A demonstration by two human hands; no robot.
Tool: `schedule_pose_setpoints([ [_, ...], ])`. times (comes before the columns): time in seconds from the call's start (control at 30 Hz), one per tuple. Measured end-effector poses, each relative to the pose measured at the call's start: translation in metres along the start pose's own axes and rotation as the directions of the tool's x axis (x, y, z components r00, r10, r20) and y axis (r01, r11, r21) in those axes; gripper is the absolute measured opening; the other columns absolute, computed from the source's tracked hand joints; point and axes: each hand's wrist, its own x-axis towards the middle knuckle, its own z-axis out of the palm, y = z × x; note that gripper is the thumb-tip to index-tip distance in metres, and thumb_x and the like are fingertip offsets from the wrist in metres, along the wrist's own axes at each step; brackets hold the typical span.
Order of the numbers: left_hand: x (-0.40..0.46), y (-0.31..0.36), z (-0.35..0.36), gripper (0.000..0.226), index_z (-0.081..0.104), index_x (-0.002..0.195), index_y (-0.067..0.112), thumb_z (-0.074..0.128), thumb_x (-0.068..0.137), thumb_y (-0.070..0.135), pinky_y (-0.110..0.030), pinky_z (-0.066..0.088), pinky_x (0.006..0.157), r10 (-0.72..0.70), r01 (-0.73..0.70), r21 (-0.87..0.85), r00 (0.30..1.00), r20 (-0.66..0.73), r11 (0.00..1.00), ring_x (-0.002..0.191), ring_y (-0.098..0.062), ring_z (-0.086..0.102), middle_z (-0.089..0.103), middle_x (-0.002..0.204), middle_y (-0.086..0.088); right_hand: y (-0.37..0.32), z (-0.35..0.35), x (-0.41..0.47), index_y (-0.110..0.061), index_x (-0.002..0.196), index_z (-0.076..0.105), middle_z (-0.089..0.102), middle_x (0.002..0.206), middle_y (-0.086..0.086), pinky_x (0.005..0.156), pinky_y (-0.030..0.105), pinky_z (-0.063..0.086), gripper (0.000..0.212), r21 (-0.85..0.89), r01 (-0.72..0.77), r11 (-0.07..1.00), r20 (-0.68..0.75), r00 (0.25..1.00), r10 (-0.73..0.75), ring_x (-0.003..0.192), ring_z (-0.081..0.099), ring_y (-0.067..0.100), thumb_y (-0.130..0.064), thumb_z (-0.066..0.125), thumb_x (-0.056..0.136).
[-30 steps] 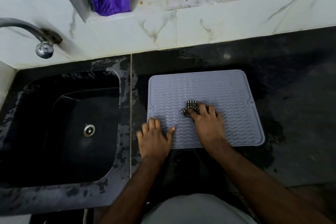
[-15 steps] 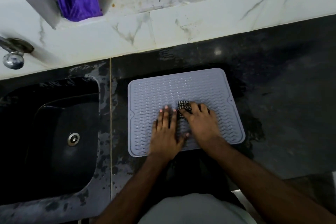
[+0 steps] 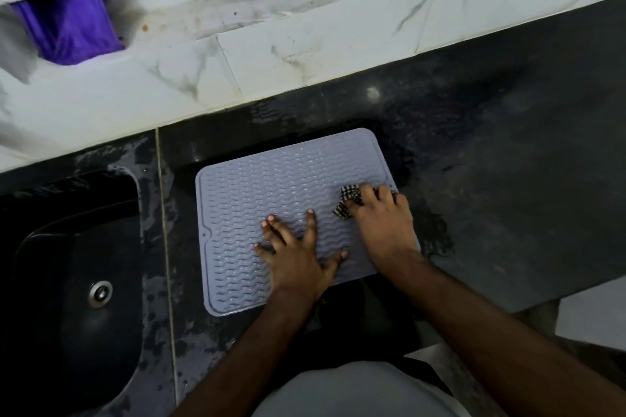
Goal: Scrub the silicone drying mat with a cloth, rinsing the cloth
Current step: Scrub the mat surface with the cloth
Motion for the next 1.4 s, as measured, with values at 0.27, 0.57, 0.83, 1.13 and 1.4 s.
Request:
schedule_pose_setpoints([
  [0.27, 0.002, 0.006, -0.008, 0.106, -0.005, 0.16, 0.028, 0.01, 0.078, 0.094, -0.076, 0.019, 0.11, -0.02, 0.018, 0.07, 0.999, 0.03, 0.997, 0.149, -0.055, 0.0, -0.002, 0.158, -0.04, 0.039, -0.004, 0.004, -0.033, 0.115, 0.068, 0.043, 0.133, 0.001, 0.095, 0.044, 0.039, 0.029, 0.016, -0.209, 0.978, 0.037, 0.977, 0.208, 0.12, 0.041, 0.028, -0.027, 0.048, 0.094],
  [0.57, 0.003, 0.003, -0.003, 0.109, -0.002, 0.16, 0.024, 0.002, 0.077, 0.094, -0.075, 0.02, 0.108, -0.001, 0.002, 0.086, 1.0, -0.021, 0.996, 0.148, -0.055, 0.006, 0.004, 0.158, -0.041, 0.035, -0.011, -0.008, -0.022, 0.112, 0.065, 0.044, 0.125, 0.006, 0.086, 0.043, 0.044, 0.022, -0.036, -0.331, 0.943, 0.134, 0.933, 0.333, 0.113, 0.045, 0.03, -0.022, 0.05, 0.096],
  [0.83, -0.011, -0.024, 0.003, 0.105, 0.014, 0.162, 0.018, 0.002, 0.084, 0.088, -0.067, 0.017, 0.116, 0.101, -0.105, -0.048, 0.991, -0.092, 0.993, 0.151, -0.048, 0.01, 0.008, 0.162, -0.035, -0.001, -0.032, -0.021, -0.015, 0.131, 0.057, 0.045, 0.131, 0.013, 0.086, 0.04, 0.051, 0.034, 0.062, -0.352, 0.934, 0.329, 0.891, 0.314, 0.116, 0.052, 0.033, -0.021, 0.041, 0.101],
  [1.13, -0.04, -0.112, 0.004, 0.089, 0.018, 0.161, 0.009, 0.04, 0.097, 0.067, -0.04, 0.017, 0.122, 0.06, -0.113, -0.283, 0.981, -0.187, 0.952, 0.154, -0.027, 0.018, 0.014, 0.169, -0.01, -0.121, -0.064, -0.016, -0.032, 0.137, 0.052, 0.041, 0.129, 0.009, 0.091, 0.045, 0.05, 0.042, 0.313, -0.038, 0.949, 0.244, 0.969, -0.042, 0.119, 0.046, 0.033, -0.017, 0.044, 0.099],
  [1.4, -0.066, -0.189, 0.011, 0.086, 0.024, 0.159, 0.008, 0.037, 0.096, 0.067, -0.039, 0.027, 0.115, -0.035, -0.016, -0.292, 0.985, -0.17, 0.956, 0.147, -0.026, 0.028, 0.026, 0.163, -0.011, -0.215, -0.054, -0.009, -0.036, 0.14, 0.046, 0.04, 0.13, 0.009, 0.09, 0.046, 0.05, 0.048, 0.303, 0.19, 0.934, 0.115, 0.965, -0.234, 0.119, 0.046, 0.032, -0.027, 0.058, 0.094],
])
